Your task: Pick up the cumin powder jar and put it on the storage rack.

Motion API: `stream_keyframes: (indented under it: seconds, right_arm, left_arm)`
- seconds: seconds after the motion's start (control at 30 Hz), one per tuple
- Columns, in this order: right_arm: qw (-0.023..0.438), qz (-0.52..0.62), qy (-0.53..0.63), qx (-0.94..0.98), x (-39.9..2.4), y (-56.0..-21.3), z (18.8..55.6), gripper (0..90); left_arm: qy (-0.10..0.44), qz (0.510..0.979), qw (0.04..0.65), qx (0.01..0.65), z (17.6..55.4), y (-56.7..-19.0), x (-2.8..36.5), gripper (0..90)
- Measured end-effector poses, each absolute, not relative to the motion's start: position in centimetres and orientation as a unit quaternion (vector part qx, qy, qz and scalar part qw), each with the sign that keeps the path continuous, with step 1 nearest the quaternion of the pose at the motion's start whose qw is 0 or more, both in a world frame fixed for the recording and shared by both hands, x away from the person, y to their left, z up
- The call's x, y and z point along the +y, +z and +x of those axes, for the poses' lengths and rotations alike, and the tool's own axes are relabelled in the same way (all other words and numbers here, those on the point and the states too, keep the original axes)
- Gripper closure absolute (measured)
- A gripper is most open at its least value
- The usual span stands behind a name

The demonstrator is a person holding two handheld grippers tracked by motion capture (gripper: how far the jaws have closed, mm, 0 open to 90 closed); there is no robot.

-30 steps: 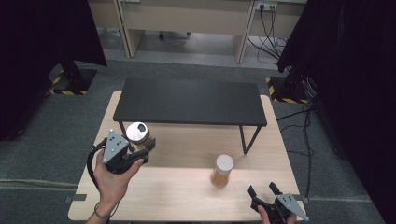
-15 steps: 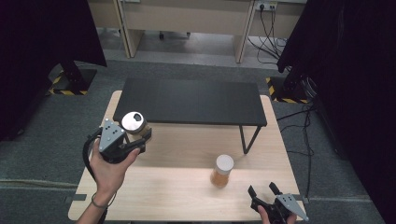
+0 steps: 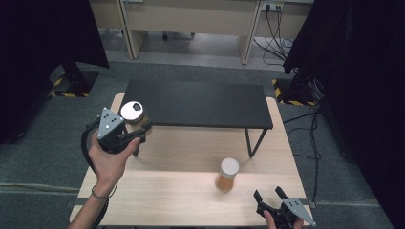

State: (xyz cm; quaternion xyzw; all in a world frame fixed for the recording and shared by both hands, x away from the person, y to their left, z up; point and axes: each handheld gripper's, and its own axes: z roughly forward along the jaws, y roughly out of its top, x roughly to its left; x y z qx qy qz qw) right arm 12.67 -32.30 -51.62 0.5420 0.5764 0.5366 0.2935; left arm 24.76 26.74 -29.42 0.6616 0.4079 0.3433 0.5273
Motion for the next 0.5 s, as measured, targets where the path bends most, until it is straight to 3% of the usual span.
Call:
stream_keyframes:
  seconds: [0.5]
  right_arm:
    - [0.296, 0.540, 0.538, 0.576, -32.4, -51.5, 12.6, 6.2]
  left_arm:
    - [0.356, 0.656, 0.512, 0.426, 27.5, -27.9, 26.7, 30.4]
